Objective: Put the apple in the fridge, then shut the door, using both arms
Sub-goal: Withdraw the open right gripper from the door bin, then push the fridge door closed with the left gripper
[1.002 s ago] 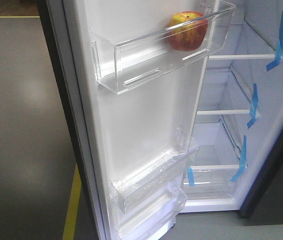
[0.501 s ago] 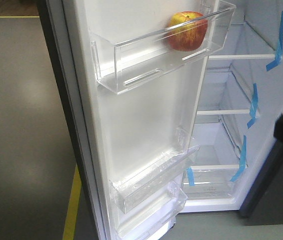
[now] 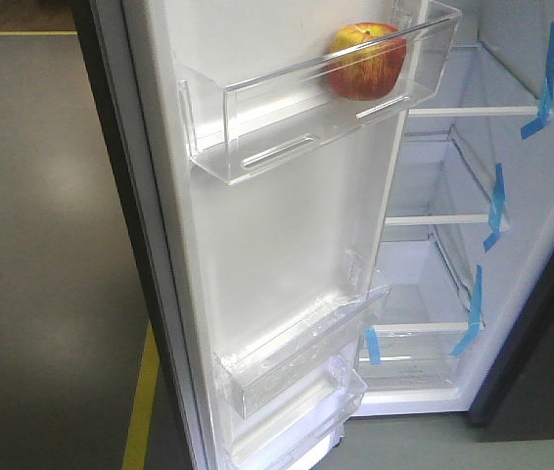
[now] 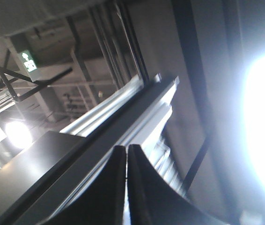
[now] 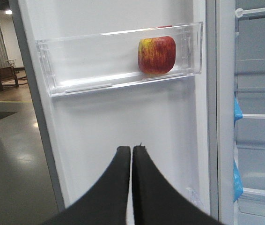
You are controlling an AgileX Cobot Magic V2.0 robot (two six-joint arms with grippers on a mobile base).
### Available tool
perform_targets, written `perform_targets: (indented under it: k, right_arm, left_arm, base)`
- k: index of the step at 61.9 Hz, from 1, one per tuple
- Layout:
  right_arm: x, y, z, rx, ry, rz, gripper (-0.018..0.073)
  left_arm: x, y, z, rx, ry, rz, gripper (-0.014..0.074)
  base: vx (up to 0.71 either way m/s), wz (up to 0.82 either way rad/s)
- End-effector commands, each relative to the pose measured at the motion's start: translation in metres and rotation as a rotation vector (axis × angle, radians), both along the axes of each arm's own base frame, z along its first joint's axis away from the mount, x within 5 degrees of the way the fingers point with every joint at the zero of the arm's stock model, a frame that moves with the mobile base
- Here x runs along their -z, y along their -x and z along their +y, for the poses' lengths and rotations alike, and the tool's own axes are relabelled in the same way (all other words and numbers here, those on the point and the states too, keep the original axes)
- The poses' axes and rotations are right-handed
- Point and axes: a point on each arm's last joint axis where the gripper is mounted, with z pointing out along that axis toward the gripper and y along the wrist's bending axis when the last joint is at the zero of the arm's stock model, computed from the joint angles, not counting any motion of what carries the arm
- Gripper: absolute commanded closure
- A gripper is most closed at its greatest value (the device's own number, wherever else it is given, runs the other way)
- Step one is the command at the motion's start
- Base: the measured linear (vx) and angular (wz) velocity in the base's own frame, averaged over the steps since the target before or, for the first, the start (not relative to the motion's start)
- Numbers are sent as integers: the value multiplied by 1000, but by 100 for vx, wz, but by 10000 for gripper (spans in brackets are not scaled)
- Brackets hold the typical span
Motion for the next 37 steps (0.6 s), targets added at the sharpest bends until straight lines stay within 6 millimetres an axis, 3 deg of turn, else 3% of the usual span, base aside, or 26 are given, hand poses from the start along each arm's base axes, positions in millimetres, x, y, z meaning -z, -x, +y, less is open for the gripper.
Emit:
perform_targets:
  k: [1, 18, 29, 37]
  right_arm:
    - [-12, -1, -4, 43, -51, -51, 563]
    - [-12, 0, -3, 38, -56, -50, 563]
    - [-10, 0, -2, 23, -29, -33, 563]
    - [-9, 0, -1, 15, 2, -34, 563]
  left_arm:
    - [-33, -22, -8, -9, -125, 5, 603]
    - [-82, -140, -31, 137, -367, 138, 603]
    - [-90, -224, -37, 217, -405, 233, 603]
    - [-88, -274, -42, 324, -389, 259, 601]
  base:
    - [0, 0]
    - [0, 0]
    - [0, 0]
    - [0, 0]
